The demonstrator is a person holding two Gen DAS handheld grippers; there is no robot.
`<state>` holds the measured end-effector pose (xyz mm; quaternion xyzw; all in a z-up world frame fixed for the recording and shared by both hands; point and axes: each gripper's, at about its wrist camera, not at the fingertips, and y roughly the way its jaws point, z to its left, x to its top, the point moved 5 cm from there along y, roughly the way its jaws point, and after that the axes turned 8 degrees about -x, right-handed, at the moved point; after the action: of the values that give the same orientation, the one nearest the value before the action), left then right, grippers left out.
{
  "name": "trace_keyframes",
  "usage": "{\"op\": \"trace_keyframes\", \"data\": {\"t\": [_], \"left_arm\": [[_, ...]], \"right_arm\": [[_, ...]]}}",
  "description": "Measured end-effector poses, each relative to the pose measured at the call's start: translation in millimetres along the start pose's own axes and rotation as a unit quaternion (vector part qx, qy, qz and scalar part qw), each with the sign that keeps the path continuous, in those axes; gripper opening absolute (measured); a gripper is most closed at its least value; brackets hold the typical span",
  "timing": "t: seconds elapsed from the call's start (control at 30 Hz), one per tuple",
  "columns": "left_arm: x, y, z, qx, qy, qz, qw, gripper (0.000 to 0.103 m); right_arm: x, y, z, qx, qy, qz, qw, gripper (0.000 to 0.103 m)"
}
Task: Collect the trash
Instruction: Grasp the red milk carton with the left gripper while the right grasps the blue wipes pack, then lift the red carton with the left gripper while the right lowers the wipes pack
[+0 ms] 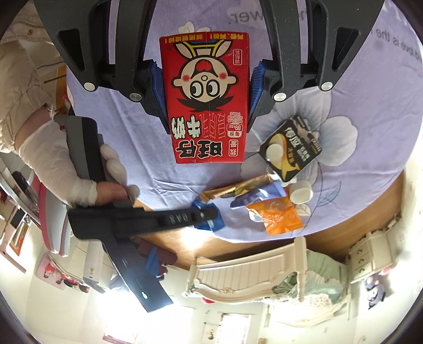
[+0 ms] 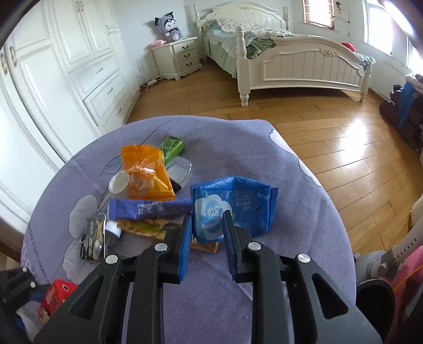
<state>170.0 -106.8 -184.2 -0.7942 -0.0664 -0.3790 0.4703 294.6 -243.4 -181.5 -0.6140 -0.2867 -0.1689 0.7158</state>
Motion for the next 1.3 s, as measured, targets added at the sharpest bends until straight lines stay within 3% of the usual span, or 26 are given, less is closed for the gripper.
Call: {"op": "trace_keyframes", "data": {"t": [0.1, 0.2, 0.3, 0.57, 0.63, 0.67, 0.7, 0.87, 0.93, 1.0, 1.2, 1.3], "left_arm": [[1, -15, 2, 0.005, 0.003, -0.008, 0.9999, 0.051], [5, -28, 7, 0.008, 0.004, -0.018, 0.9998, 0.051], [11, -31, 11, 0.0, -0.002, -0.024, 0.9997, 0.051], [21, -16, 5, -0.02, -0.013, -0.022, 0.9995, 0.051], [21, -12, 4, -0.02, -0.012, -0.021, 0.9995, 0.051], [20, -12, 3, -0.019, -0.013, -0.02, 0.9995, 0.051], [18, -11, 3, -0.019, -0.014, -0.019, 0.9995, 0.051], [14, -11, 5, -0.003, -0.016, -0.016, 0.9998, 0.051], [13, -13, 7, 0.004, -0.018, -0.016, 0.9997, 0.051], [13, -15, 9, 0.009, -0.017, -0.016, 0.9997, 0.051], [18, -17, 9, 0.008, -0.016, -0.018, 0.9997, 0.051], [24, -14, -3, -0.005, -0.008, -0.019, 0.9998, 0.051]], "right_arm": [[-13, -16, 4, 0.007, -0.018, -0.01, 1.0, 0.016], [-28, -48, -4, 0.068, 0.006, -0.039, 0.997, 0.013], [-40, -76, -11, 0.1, 0.035, -0.062, 0.992, 0.012], [-55, -103, -14, 0.098, 0.039, -0.089, 0.99, 0.014], [-58, -88, -10, 0.086, 0.037, -0.065, 0.994, 0.037], [-60, -83, -11, 0.073, 0.038, -0.059, 0.995, 0.074], [-61, -75, -8, 0.063, 0.042, -0.056, 0.996, 0.096], [-68, -30, 12, 0.052, 0.027, 0.0, 0.998, 0.094], [-71, -16, 27, 0.016, -0.015, 0.022, 1.0, 0.09], [-71, -17, 36, 0.006, -0.052, 0.017, 0.998, 0.074], [-72, -40, 8, 0.053, 0.021, -0.016, 0.998, 0.07], [-78, -68, -13, 0.044, 0.051, -0.051, 0.996, 0.07]]}}
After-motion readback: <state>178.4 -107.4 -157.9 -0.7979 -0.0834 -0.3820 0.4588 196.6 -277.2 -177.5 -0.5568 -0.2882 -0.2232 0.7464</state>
